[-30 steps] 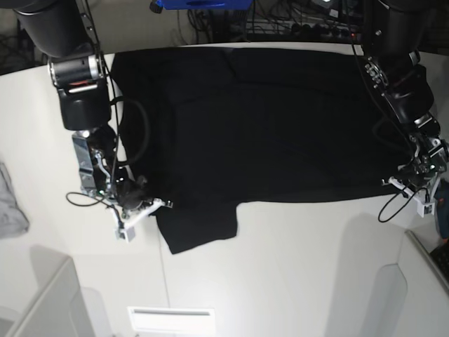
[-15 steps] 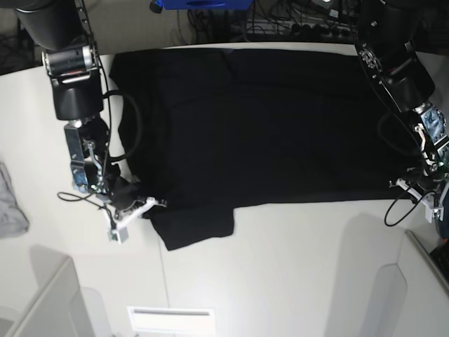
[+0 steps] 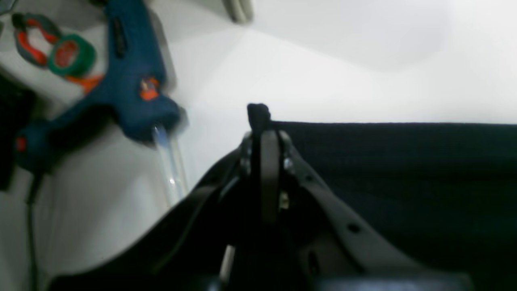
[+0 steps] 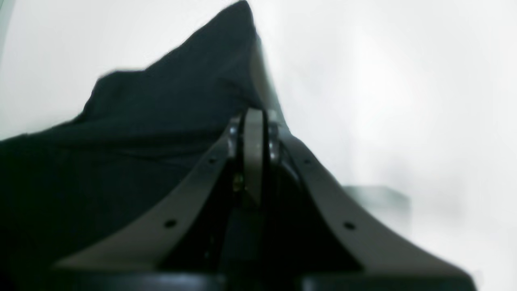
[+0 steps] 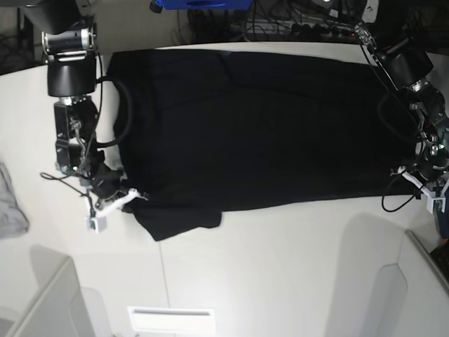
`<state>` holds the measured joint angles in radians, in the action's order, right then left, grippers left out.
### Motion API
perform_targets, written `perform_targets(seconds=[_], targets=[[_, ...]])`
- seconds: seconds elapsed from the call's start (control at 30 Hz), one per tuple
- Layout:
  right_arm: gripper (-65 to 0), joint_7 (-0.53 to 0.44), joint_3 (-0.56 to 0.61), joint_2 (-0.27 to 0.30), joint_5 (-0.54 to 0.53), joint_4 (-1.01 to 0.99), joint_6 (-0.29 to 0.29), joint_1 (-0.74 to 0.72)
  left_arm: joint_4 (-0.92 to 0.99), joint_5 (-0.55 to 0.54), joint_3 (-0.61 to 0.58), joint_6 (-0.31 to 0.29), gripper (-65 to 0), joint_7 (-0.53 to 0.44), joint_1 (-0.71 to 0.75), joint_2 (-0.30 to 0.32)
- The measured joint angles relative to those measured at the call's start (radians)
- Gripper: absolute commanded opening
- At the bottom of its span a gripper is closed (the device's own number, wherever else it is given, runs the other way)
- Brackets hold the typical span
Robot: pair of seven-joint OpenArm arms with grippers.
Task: Fold the T-shirt properly
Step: 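Lift the hem and fold it over toward the collar with both grippers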
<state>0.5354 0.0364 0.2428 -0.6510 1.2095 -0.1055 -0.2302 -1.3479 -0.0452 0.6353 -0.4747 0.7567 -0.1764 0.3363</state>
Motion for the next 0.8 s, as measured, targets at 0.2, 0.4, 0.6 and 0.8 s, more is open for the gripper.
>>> perform_targets(seconds=[0.2, 0.4, 0.6, 0.8], targets=[[-65.0, 0.007, 0.000, 0.000, 0.002, 0.100, 0.001, 0.084, -0.079, -0.051, 0.005, 0.003, -65.0, 0.003, 0.086, 0.009], [-65.0, 0.002, -0.002, 0.001, 0.002, 0.192, 0.003, 0.148, -0.130, -0.061, 0.005, 0.003, -65.0, 0.001, 0.136, 0.004], [-65.0, 0.007, -0.087, -0.010, -0.001, 0.291, 0.003, 0.223, -0.174, -0.068, 0.008, 0.002, -65.0, 0.072, 0.132, 0.005], [-65.0, 0.066, -0.138, -0.016, -0.008, 0.405, 0.000, 0.300, -0.252, -0.069, 0.051, 0.000, -65.0, 0.093, 0.146, 0.005]])
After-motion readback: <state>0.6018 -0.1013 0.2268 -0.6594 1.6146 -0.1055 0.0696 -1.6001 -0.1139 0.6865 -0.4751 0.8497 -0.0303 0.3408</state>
